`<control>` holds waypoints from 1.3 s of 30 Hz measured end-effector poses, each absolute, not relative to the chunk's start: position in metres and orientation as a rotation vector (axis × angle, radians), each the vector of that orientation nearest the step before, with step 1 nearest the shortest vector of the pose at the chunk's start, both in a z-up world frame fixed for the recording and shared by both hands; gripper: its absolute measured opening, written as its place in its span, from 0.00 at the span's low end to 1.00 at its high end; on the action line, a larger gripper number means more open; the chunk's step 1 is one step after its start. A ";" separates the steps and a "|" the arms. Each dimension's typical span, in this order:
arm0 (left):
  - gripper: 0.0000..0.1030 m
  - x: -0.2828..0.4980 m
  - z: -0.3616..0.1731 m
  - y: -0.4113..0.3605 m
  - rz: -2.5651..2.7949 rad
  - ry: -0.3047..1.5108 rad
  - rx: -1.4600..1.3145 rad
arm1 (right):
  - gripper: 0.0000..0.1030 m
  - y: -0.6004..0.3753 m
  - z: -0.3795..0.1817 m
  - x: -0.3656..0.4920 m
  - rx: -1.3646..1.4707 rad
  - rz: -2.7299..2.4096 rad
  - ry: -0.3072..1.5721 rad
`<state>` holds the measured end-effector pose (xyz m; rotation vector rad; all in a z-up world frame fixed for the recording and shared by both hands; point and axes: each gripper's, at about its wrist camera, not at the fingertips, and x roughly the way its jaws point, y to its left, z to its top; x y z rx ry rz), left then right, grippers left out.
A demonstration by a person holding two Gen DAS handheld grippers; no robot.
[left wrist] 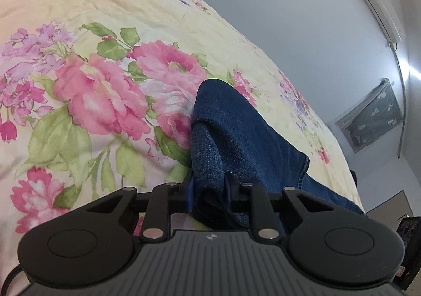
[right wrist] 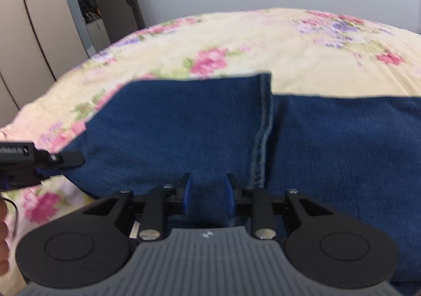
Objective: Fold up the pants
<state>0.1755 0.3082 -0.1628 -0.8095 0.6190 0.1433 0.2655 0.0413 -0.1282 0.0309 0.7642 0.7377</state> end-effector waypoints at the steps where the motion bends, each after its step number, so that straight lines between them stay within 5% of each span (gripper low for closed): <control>1: 0.23 0.175 -0.165 0.309 0.157 0.630 -0.823 | 0.29 0.042 -0.120 0.265 0.035 0.758 0.755; 8: 0.24 0.172 -0.186 0.316 0.184 0.659 -0.902 | 0.34 0.094 -0.083 0.294 -0.017 0.926 0.768; 11: 0.24 0.172 -0.189 0.319 0.175 0.655 -0.913 | 0.55 0.137 -0.070 0.314 -0.117 1.033 0.747; 21: 0.25 0.168 -0.200 0.328 0.136 0.646 -0.970 | 0.54 0.280 -0.089 0.385 -0.412 1.165 1.052; 23: 0.24 0.167 -0.198 0.328 0.131 0.641 -0.965 | 0.20 0.288 -0.101 0.383 -0.491 1.138 1.078; 25: 0.23 0.164 -0.195 0.327 0.130 0.622 -0.961 | 0.10 0.281 -0.098 0.376 -0.498 1.163 1.026; 34: 0.20 0.147 -0.189 0.315 0.171 0.582 -0.962 | 0.08 0.264 -0.091 0.375 -0.325 1.109 0.982; 39: 0.08 0.141 -0.199 0.308 0.201 0.635 -0.928 | 0.08 0.284 -0.118 0.367 -0.345 0.996 0.956</control>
